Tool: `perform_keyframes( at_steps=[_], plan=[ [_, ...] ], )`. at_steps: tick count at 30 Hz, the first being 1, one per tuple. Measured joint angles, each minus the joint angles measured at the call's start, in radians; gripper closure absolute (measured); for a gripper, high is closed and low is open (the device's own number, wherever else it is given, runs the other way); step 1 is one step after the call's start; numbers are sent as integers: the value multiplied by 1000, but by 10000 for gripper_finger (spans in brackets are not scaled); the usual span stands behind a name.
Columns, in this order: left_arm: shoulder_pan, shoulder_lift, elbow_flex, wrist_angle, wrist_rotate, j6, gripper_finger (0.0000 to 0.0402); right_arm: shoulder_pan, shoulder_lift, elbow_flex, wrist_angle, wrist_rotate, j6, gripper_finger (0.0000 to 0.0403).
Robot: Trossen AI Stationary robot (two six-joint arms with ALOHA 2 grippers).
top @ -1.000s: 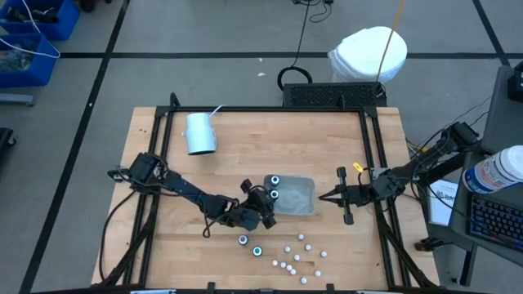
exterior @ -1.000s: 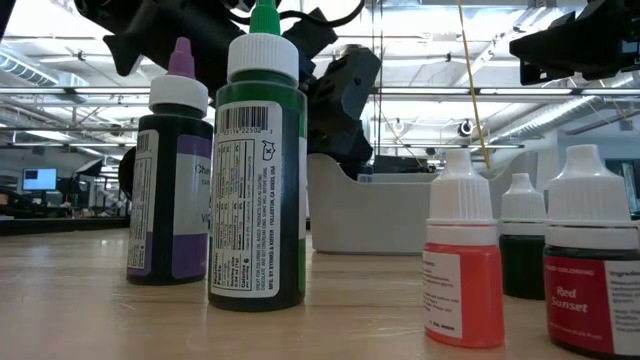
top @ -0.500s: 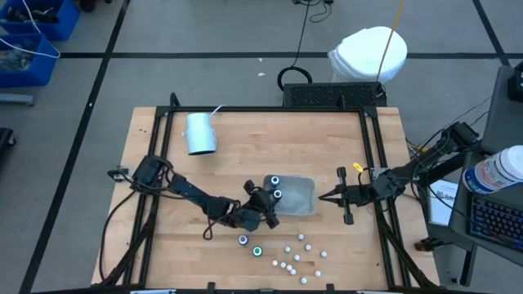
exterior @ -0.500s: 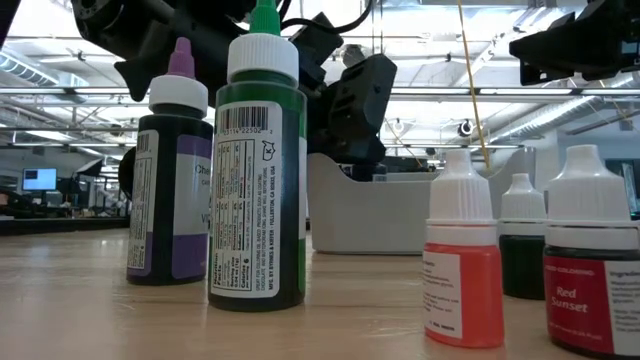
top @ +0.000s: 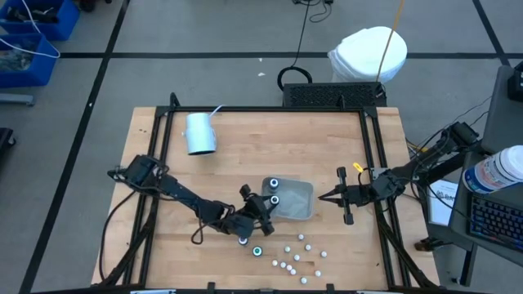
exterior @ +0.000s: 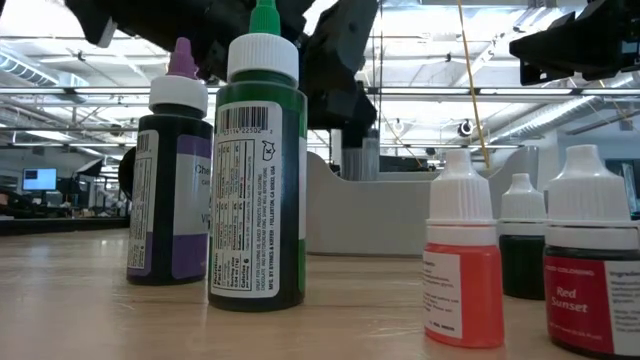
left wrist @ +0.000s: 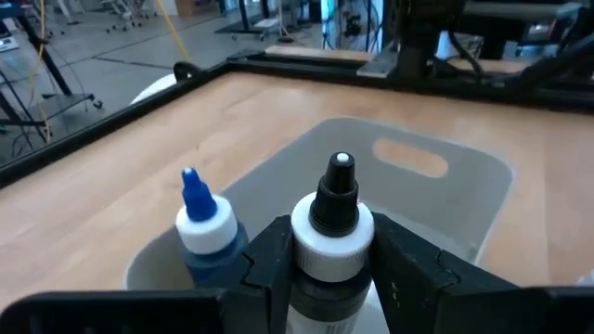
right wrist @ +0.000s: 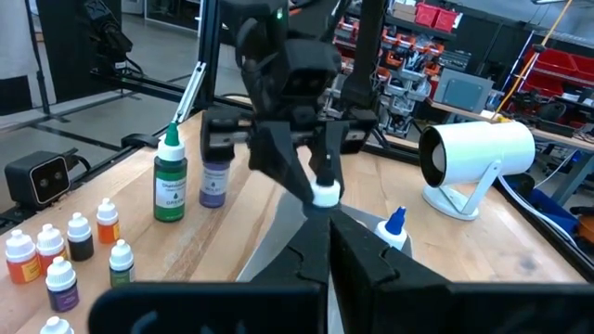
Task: Pick & Place food coloring
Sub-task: Put the black food coloring bottle into the gray bin
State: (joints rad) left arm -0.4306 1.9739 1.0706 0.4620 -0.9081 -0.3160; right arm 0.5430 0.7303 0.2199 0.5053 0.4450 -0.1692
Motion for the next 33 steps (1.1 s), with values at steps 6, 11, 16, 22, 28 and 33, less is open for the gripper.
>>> perform_keyframes(
  at_steps=[6,11,16,22,28,33],
  plan=[
    [-1,1,0,-84,-8,-46,272,0,0,0,0,0,0,403],
    [5,2,-1,-152,-18,-105,271,0,0,0,0,0,0,403],
    [4,2,-1,-153,-16,-104,271,0,0,0,0,0,0,403],
    [5,1,0,-180,5,-107,270,0,0,0,0,0,0,403],
    [5,1,0,-190,9,-127,253,0,0,0,0,0,0,403],
    [5,1,0,-199,10,-138,222,0,0,0,0,0,0,403]
  ],
)
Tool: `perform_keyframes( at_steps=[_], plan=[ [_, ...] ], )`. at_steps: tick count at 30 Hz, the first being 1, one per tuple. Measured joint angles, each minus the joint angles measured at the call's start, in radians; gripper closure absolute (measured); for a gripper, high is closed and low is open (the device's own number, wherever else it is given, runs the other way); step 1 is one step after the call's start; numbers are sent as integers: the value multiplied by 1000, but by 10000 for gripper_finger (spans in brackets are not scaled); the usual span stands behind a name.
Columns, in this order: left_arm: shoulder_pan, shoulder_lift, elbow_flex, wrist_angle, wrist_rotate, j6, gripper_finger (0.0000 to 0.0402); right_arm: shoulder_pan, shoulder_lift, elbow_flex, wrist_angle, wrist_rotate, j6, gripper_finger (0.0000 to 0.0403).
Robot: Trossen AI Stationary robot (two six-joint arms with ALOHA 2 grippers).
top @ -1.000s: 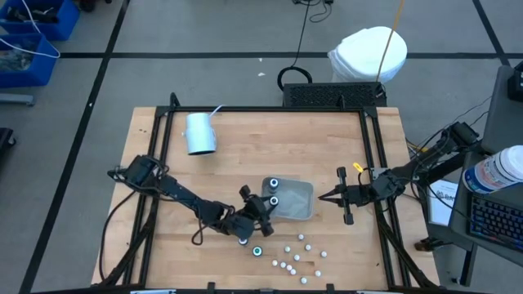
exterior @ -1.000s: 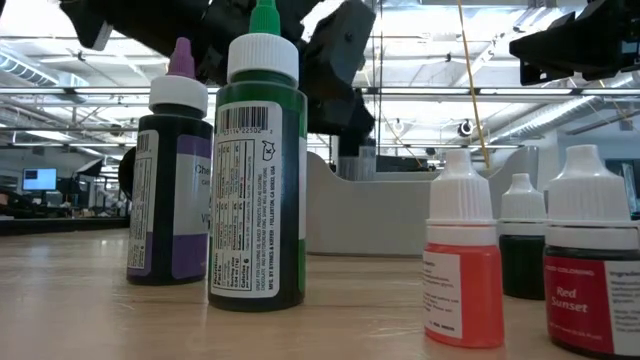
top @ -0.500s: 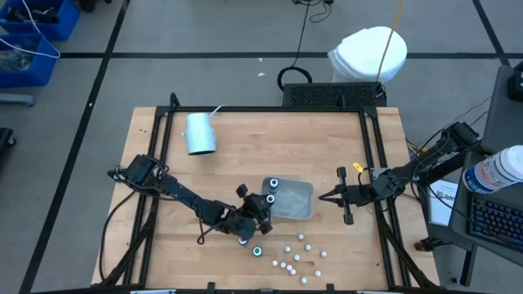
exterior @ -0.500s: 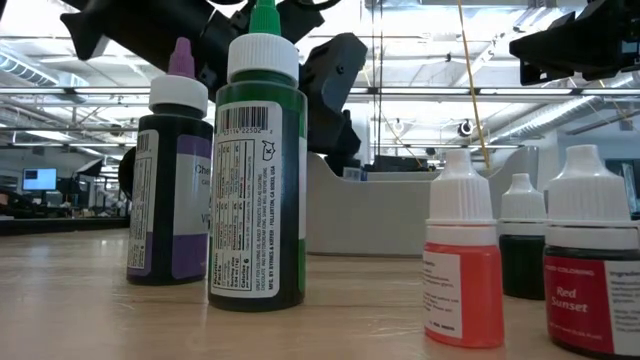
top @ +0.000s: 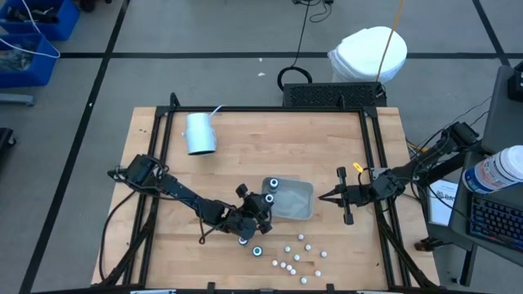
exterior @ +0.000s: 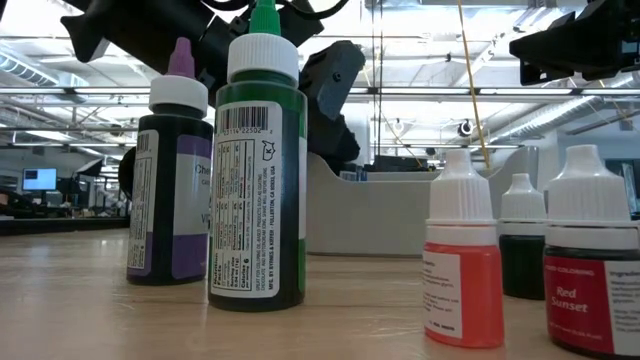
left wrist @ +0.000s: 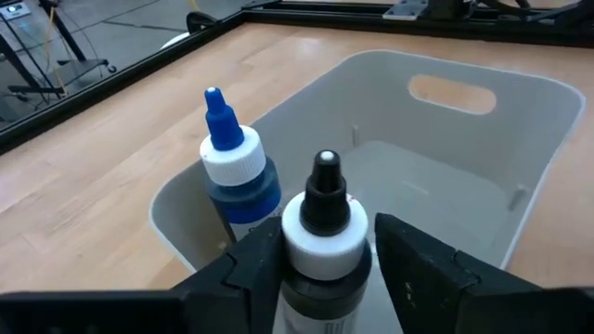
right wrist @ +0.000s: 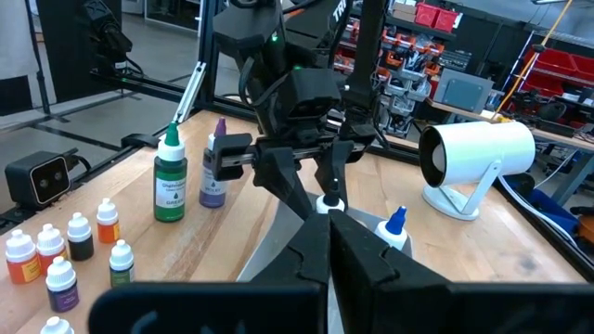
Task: Pick & Place food coloring
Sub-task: Put the black food coloring bottle into the gray bin, then put the large green food coloring bottle into the gray bin
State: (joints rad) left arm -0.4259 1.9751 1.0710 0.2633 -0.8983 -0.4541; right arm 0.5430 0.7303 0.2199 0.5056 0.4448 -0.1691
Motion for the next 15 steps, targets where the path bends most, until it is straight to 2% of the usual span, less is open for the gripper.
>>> perform_keyframes(
  at_steps=[4,10,15],
  plan=[
    [-4,0,0,15,0,27,198,0,0,0,0,0,0,403],
    [-22,-4,0,129,-1,154,171,0,0,0,0,0,0,403],
    [-36,-67,0,101,-30,183,163,0,0,0,-1,0,0,403]
  ],
)
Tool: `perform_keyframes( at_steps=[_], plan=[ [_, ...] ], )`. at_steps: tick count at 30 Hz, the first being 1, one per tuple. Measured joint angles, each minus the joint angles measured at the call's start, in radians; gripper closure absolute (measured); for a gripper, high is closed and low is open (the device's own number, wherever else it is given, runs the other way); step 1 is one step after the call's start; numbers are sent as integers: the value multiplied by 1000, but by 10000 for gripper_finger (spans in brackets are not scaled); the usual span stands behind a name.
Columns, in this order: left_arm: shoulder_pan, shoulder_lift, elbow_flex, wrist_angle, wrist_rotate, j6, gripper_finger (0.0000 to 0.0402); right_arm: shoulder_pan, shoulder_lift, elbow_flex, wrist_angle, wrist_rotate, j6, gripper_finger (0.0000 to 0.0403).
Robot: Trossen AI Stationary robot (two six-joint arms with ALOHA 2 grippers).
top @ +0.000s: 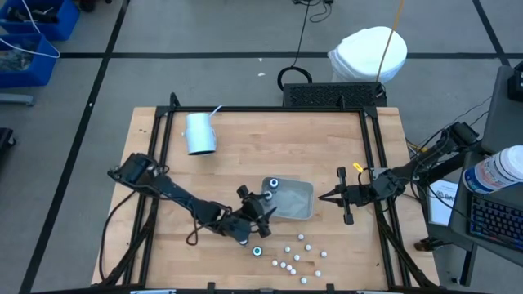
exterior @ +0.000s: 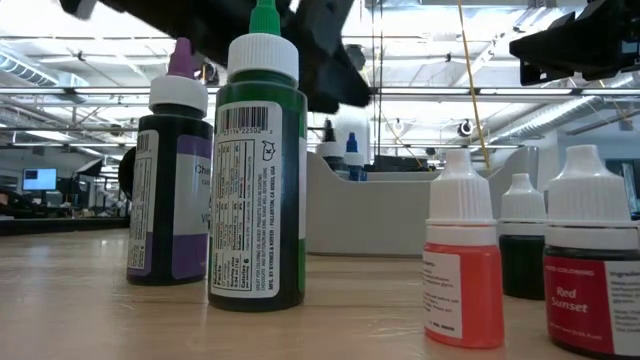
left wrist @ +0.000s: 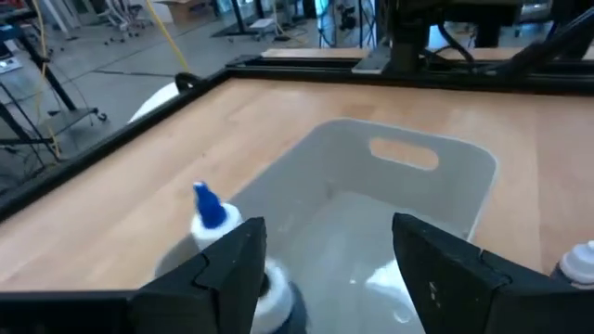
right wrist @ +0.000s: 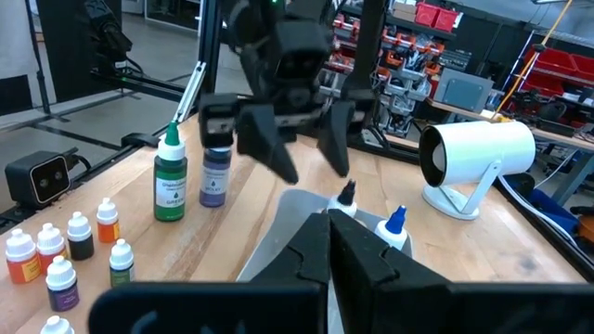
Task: Pick & Place food coloring
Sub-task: Put the large green food coloring bottle into the gray bin
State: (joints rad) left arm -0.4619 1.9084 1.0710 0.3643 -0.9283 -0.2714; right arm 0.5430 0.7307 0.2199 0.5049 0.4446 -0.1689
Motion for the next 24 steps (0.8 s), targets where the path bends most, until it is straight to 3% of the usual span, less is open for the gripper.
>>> perform_keyframes(
  at_steps=[7,12,20,24],
  plan=[
    [-47,-159,0,-104,-91,80,167,0,0,0,-9,0,18,403],
    [-110,-345,0,-293,-162,109,184,0,0,0,-14,0,18,403],
    [-152,-600,0,-752,27,-55,322,0,0,0,-16,0,18,403],
    [-166,-615,-67,-760,43,-90,390,0,0,0,-7,-1,27,403]
  ],
)
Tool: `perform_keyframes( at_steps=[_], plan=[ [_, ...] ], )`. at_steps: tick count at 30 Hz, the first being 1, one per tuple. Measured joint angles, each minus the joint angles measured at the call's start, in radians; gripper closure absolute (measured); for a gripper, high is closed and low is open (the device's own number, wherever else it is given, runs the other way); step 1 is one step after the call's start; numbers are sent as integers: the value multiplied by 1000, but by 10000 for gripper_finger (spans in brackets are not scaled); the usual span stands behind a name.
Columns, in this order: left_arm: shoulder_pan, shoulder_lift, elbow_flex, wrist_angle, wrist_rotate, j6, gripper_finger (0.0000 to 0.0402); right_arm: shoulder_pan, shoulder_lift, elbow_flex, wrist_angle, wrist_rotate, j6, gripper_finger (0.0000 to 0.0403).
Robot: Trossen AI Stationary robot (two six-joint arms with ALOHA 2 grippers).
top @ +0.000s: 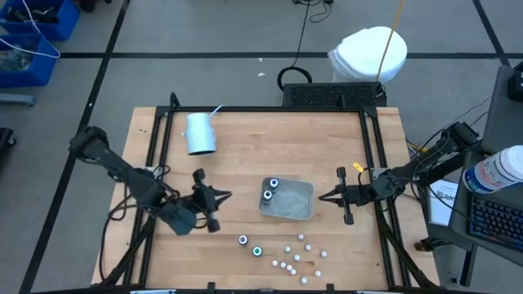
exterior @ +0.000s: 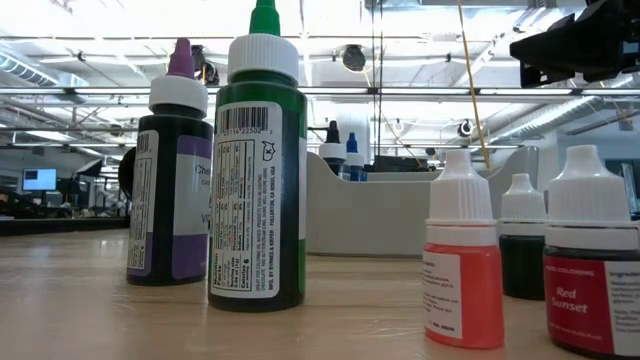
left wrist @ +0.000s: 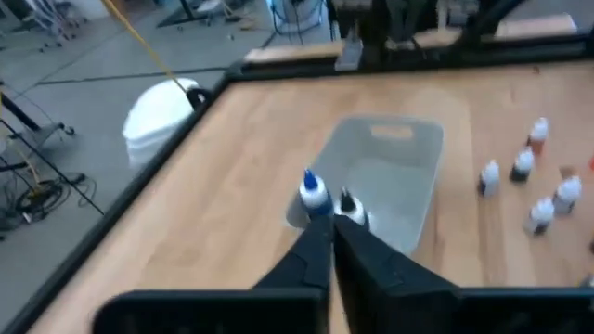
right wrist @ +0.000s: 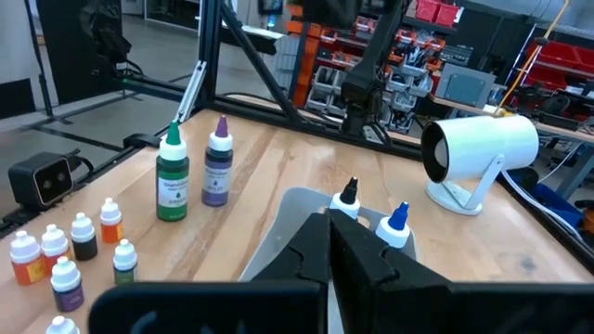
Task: Pick & Place food coloring
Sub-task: Put the large green food coloring bottle into the gray bin
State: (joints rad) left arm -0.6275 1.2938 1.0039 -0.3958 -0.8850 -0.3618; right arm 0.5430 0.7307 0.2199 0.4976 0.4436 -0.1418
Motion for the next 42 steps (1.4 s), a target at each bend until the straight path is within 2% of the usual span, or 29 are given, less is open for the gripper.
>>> perform_keyframes(
  at_steps=[5,12,16,18,21,26,29,33,37,42],
  plan=[
    [-3,-1,-200,310,95,130,394,0,20,0,1,-3,29,403],
    [-1,-1,-507,1008,291,439,398,0,86,0,51,-3,30,403],
    [28,-31,-626,1224,310,497,398,-1,138,0,83,-72,7,403],
    [56,-66,-665,1235,311,482,399,-1,165,0,122,-107,-37,403],
    [97,-101,-695,1243,328,442,399,-1,205,11,199,-106,-71,403],
    [134,-111,-718,1240,294,380,396,-1,306,170,135,-106,-118,403],
    [146,-109,-721,1221,289,363,387,-2,392,343,-39,-94,-98,403],
    [151,-110,-721,1220,282,404,376,-25,521,623,-393,-74,50,403],
    [151,-110,-721,1220,282,421,376,-40,688,882,-633,-160,137,403],
    [150,-110,-721,1222,281,476,386,-40,880,1169,-840,-277,233,403]
  ],
)
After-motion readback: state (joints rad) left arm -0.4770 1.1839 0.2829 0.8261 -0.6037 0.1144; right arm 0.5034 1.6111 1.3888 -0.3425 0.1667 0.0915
